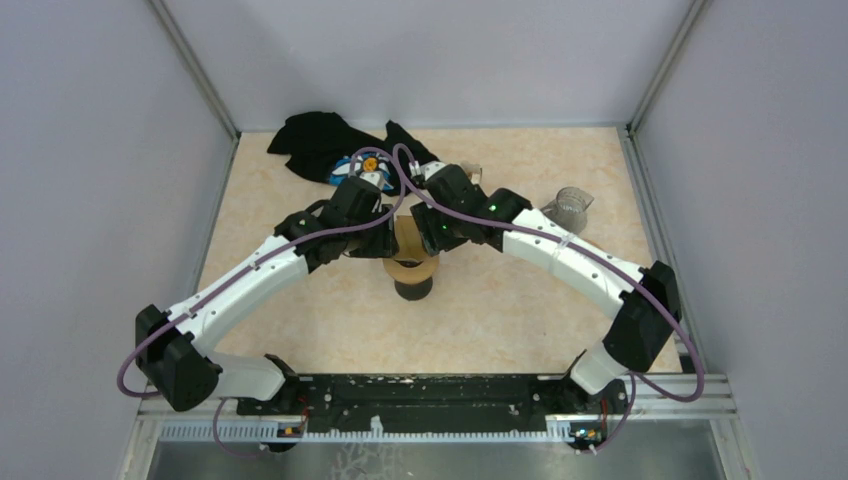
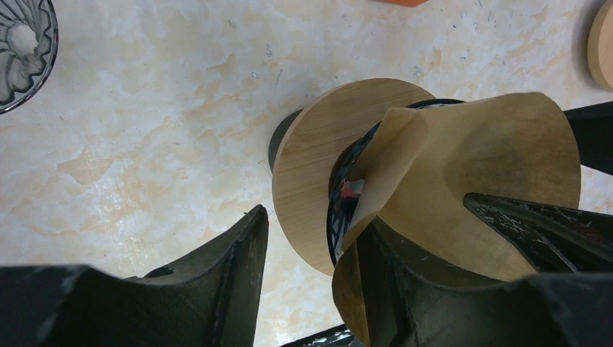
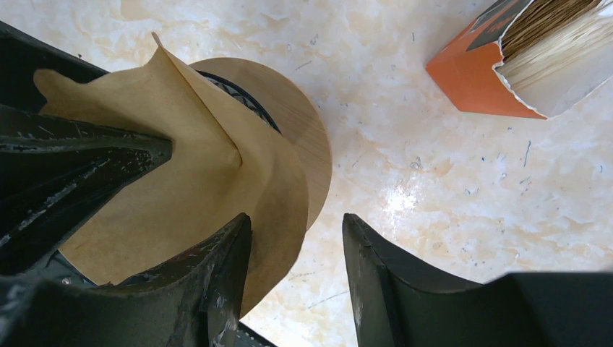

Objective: Place the coffee filter in the dripper
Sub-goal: Place the coffee filter in the coffee dripper.

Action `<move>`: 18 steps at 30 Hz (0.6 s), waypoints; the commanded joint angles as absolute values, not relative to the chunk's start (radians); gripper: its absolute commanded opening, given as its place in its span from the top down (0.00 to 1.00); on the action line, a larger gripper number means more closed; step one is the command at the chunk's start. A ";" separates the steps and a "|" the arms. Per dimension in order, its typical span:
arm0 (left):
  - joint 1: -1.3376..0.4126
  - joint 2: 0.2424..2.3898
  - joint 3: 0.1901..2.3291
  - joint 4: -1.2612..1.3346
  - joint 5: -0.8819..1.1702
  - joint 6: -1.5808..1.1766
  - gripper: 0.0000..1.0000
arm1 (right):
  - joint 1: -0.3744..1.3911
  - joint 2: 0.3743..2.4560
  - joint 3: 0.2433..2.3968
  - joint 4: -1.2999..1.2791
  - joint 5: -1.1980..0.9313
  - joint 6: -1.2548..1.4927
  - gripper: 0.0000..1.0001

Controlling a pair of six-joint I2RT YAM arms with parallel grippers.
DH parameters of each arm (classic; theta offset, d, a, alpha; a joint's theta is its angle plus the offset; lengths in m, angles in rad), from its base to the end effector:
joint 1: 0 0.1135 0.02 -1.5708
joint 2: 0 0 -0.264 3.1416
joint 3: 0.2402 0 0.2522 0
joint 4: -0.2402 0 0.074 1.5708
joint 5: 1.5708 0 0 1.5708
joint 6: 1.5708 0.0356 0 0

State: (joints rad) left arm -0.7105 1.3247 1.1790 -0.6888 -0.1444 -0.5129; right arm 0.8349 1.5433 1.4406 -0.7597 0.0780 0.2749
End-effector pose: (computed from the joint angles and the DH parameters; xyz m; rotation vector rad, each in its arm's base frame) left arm 0.2157 -0.1788 0.3124 0.1723 2.4257 -0.3945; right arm 0.2261 0.2456 0.3288 -0.6485 2.3844 0.3994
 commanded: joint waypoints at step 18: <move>-0.706 1.338 1.156 -0.658 -0.135 -0.501 0.46 | 0.827 1.477 1.437 -0.679 0.061 0.265 0.49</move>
